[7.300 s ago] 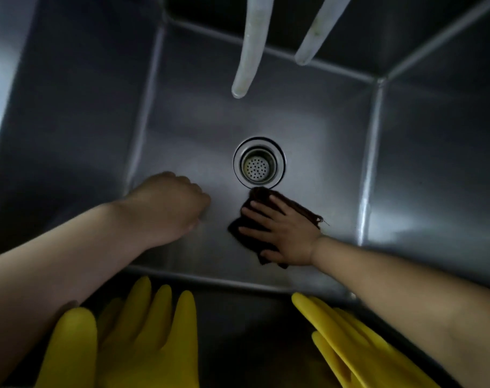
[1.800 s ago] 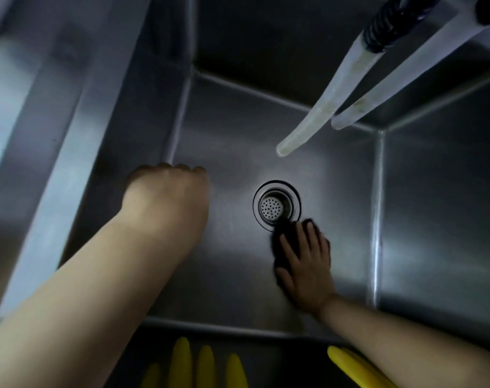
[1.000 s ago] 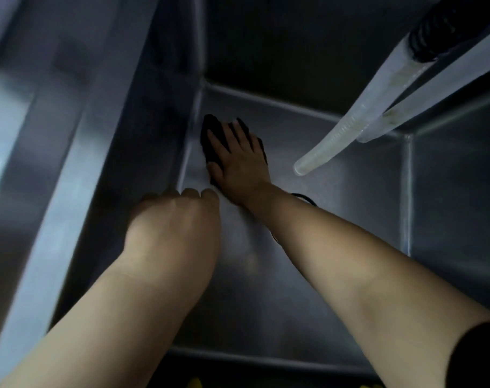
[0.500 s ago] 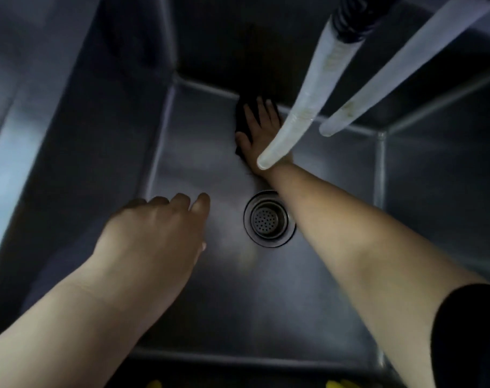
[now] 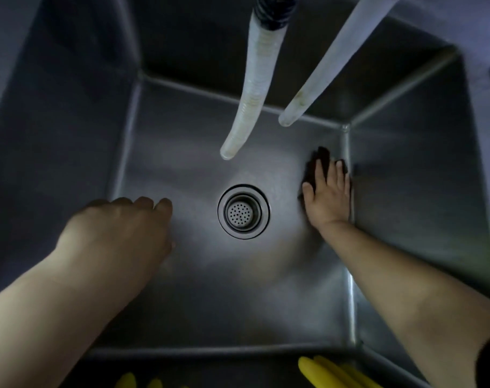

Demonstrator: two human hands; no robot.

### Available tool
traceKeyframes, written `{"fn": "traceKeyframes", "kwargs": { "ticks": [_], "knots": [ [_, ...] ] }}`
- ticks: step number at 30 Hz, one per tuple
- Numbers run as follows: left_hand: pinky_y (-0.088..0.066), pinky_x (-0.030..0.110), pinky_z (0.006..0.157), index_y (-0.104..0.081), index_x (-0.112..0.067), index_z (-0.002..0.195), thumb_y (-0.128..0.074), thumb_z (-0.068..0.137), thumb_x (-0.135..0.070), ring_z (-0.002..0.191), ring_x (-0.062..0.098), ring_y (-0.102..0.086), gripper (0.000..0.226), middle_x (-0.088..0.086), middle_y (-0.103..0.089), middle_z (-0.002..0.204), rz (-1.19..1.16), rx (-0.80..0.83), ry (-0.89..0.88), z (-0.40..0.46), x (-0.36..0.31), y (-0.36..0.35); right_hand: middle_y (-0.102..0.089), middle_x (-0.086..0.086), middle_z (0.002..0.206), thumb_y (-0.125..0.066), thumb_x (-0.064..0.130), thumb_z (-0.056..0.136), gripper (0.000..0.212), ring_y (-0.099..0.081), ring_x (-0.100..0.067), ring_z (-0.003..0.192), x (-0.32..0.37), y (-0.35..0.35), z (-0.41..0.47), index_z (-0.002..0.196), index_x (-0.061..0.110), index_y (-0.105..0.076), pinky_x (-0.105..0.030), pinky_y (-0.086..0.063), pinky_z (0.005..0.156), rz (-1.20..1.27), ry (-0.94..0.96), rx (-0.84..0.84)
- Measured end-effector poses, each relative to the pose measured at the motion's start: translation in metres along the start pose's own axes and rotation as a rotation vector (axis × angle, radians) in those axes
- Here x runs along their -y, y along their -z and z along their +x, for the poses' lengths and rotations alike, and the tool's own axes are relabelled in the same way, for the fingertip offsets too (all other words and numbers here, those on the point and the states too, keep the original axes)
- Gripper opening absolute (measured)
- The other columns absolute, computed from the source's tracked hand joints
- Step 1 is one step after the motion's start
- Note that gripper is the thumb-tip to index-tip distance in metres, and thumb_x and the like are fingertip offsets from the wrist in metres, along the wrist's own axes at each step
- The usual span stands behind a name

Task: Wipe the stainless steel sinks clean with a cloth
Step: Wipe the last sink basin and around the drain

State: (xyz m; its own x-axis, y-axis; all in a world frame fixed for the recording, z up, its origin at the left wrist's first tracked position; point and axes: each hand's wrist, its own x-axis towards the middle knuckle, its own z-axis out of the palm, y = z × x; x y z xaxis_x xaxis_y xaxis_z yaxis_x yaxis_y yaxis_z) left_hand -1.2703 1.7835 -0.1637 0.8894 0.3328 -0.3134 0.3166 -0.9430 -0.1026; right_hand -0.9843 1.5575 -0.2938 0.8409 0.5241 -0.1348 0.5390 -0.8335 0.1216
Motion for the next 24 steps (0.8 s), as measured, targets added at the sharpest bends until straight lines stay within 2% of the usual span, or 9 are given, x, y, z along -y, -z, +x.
{"fn": "traceKeyframes", "kwargs": {
  "ticks": [4,8,10,12,15,17,21,24],
  "knots": [
    [-0.038,0.028,0.067,-0.035,-0.032,0.128,-0.033,0.089,-0.055,0.094,0.012,-0.059,0.045,-0.01,-0.055,0.111,0.013,-0.007,0.0,0.004,0.003,-0.002,-0.015,-0.014,0.158,-0.022,0.049,0.09,0.066,-0.003,-0.031,0.146,0.034,-0.002,-0.035,0.151,0.022,-0.019,-0.045,0.002,0.118,0.01,0.089,0.031],
    [-0.034,0.029,0.062,-0.038,-0.032,0.123,-0.034,0.086,-0.055,0.086,0.013,-0.059,0.044,-0.009,-0.056,0.104,-0.024,0.009,0.007,0.004,0.006,-0.008,-0.023,-0.013,0.156,-0.033,0.048,0.088,0.064,-0.011,-0.033,0.145,0.05,-0.003,-0.037,0.148,0.024,-0.029,-0.049,-0.008,0.118,0.033,0.43,0.038],
    [-0.035,0.03,0.061,-0.042,-0.031,0.12,-0.035,0.083,-0.056,0.083,0.016,-0.06,0.045,-0.007,-0.057,0.099,-0.054,0.001,0.01,0.004,0.008,-0.009,-0.022,-0.011,0.156,-0.035,0.05,0.087,0.066,-0.011,-0.031,0.145,0.036,-0.001,-0.019,0.148,0.026,-0.029,-0.047,-0.007,0.115,-0.016,0.603,0.05],
    [-0.041,0.03,0.062,-0.045,-0.029,0.117,-0.035,0.081,-0.055,0.08,0.018,-0.059,0.046,-0.006,-0.057,0.096,-0.083,0.018,-0.005,0.005,0.01,-0.009,-0.02,-0.01,0.157,-0.03,0.052,0.086,0.067,-0.01,-0.031,0.146,0.015,0.0,0.0,0.149,0.027,-0.026,-0.044,-0.006,0.114,-0.031,0.554,0.061],
    [-0.047,0.031,0.065,-0.044,-0.028,0.117,-0.035,0.081,-0.055,0.08,0.021,-0.06,0.045,-0.005,-0.057,0.097,-0.099,0.04,0.004,0.006,0.012,-0.009,-0.016,-0.01,0.158,-0.027,0.051,0.088,0.067,-0.008,-0.029,0.146,-0.011,-0.003,0.002,0.15,0.026,-0.022,-0.043,-0.006,0.117,-0.004,0.185,0.028],
    [-0.046,0.031,0.065,-0.042,-0.029,0.116,-0.035,0.083,-0.055,0.082,0.021,-0.059,0.043,-0.005,-0.057,0.098,-0.113,0.051,0.007,0.006,0.012,-0.007,-0.017,-0.013,0.158,-0.029,0.049,0.088,0.068,-0.008,-0.03,0.146,-0.015,-0.007,-0.021,0.15,0.023,-0.023,-0.044,-0.006,0.118,-0.008,0.092,0.02],
    [-0.04,0.03,0.061,-0.041,-0.029,0.106,-0.037,0.086,-0.056,0.08,0.018,-0.056,0.033,-0.007,-0.053,0.094,-0.126,0.111,-0.009,0.007,0.008,-0.002,-0.022,-0.021,0.154,-0.028,0.053,0.084,0.074,-0.013,-0.04,0.143,0.001,-0.008,-0.088,0.148,0.017,-0.029,-0.052,-0.009,0.115,-0.012,0.118,0.064],
    [-0.039,0.03,0.062,-0.041,-0.03,0.105,-0.039,0.085,-0.056,0.082,0.02,-0.057,0.033,-0.006,-0.054,0.094,-0.141,0.12,-0.017,0.007,0.007,0.001,-0.028,-0.025,0.15,-0.038,0.055,0.082,0.073,-0.02,-0.046,0.14,0.029,-0.013,-0.139,0.144,0.015,-0.036,-0.06,-0.018,0.111,0.036,0.398,0.055]
  ]
}}
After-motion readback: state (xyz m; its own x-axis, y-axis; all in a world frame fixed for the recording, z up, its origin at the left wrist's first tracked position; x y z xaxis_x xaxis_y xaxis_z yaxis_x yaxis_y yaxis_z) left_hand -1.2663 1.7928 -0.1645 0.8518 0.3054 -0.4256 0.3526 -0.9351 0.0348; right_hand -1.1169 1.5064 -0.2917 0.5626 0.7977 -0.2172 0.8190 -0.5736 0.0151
